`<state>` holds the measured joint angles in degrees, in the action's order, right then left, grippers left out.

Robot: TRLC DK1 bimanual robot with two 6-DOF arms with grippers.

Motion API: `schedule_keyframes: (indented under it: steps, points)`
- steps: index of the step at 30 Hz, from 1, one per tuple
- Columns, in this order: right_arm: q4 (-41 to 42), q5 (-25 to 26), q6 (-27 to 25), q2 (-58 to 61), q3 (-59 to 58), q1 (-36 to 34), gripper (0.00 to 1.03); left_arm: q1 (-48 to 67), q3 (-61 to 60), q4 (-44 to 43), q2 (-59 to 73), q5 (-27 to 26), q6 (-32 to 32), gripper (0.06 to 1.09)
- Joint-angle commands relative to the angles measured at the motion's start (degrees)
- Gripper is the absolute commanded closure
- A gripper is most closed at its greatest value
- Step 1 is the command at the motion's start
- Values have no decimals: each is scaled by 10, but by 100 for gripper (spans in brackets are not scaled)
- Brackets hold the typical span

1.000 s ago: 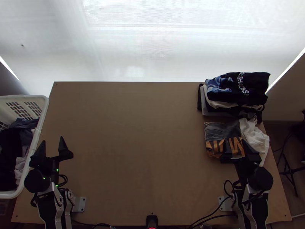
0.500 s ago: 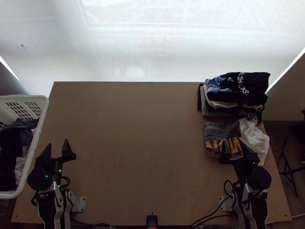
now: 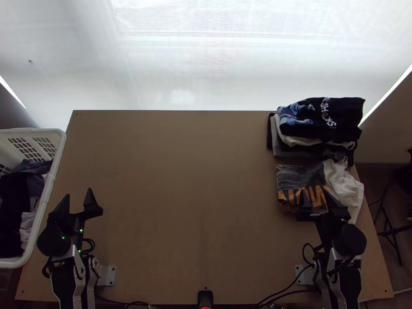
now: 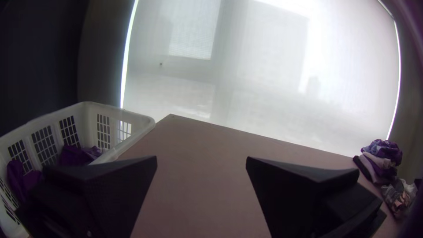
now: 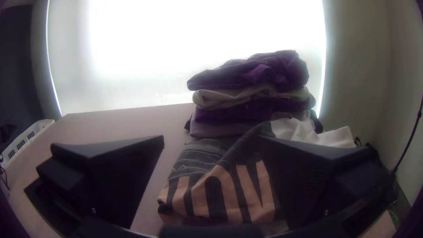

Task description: Fold the t-shirt

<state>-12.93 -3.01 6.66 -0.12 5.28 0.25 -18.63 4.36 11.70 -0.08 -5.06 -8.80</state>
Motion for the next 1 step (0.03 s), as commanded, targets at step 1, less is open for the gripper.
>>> schedule_keyframes:
  steps: [1]
  points:
    - [0, 0, 0, 0, 0, 0, 4, 0, -1, 2, 1, 0, 0, 10]
